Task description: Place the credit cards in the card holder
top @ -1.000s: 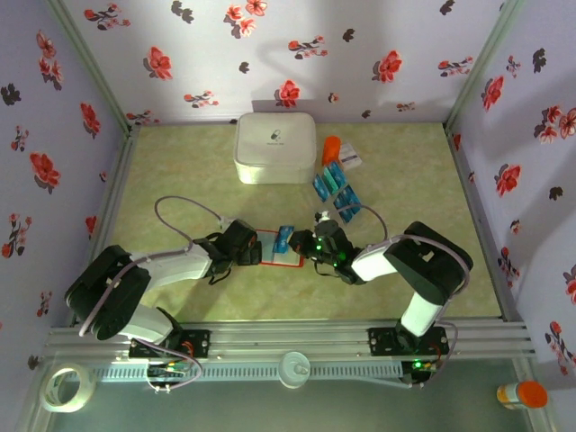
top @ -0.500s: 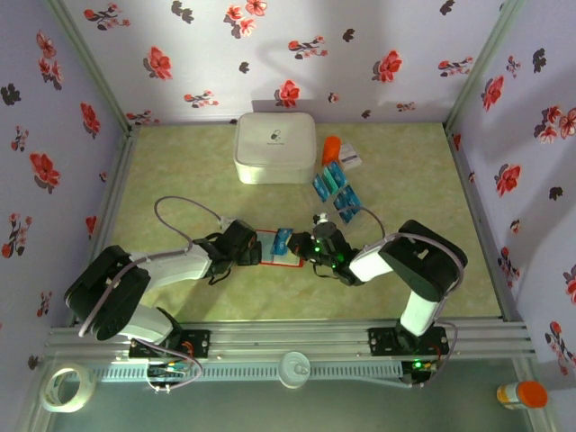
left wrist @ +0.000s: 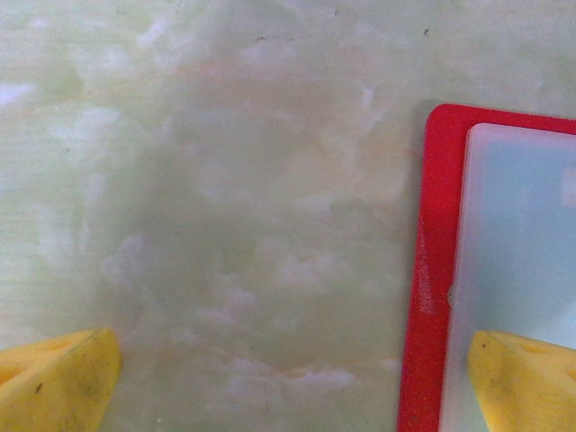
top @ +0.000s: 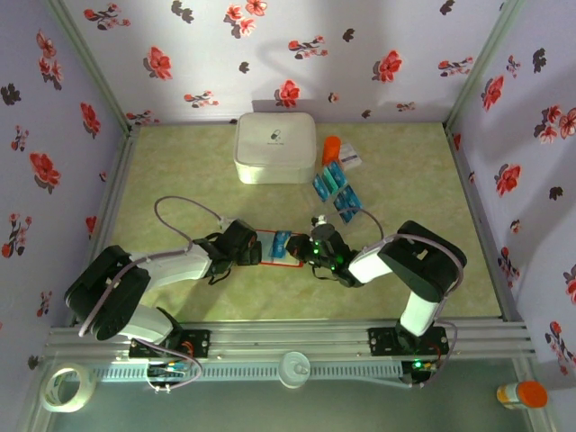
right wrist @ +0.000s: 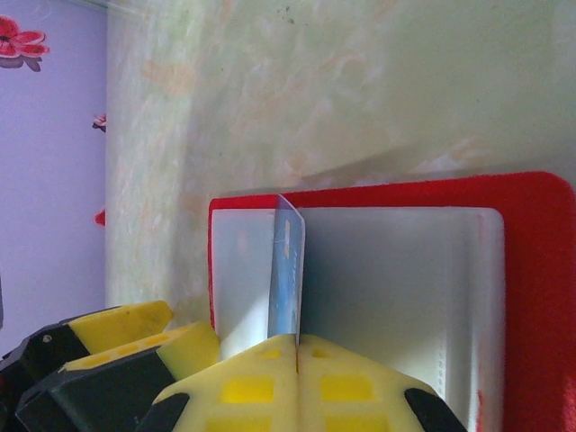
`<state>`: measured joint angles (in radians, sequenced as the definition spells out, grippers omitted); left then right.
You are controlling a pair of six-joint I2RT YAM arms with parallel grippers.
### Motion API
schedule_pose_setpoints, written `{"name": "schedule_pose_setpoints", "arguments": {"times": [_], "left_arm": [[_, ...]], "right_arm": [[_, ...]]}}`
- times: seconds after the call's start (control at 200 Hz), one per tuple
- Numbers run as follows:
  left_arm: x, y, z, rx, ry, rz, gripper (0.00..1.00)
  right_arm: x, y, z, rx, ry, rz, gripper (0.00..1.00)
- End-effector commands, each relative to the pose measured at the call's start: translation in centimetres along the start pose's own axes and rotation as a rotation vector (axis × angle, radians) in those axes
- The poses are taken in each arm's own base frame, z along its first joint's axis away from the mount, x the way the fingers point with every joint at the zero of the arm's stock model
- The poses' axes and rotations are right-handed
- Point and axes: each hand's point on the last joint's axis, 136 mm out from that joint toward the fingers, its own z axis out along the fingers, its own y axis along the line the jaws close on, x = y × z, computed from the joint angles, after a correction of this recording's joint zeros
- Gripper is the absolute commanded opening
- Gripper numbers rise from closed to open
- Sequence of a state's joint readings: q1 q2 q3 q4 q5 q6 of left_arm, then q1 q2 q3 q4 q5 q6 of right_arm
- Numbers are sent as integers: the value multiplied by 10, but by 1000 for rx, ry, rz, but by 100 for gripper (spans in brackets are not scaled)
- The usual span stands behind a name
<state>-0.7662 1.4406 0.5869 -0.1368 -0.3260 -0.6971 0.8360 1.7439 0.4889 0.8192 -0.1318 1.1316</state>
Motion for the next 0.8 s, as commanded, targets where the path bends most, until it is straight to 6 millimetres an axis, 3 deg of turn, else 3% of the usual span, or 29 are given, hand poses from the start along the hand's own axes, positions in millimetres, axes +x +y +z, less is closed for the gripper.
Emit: {"name": "schedule_pose_setpoints", "arguments": {"times": [0.0, 0.795], "left_arm": [[11, 16, 2, -51, 26, 7, 100], [11, 16, 2, -51, 26, 11, 100]], "right_arm": [[13, -19, -2, 63, 32, 13, 0], [26, -29, -4, 134, 94, 26, 0]]}}
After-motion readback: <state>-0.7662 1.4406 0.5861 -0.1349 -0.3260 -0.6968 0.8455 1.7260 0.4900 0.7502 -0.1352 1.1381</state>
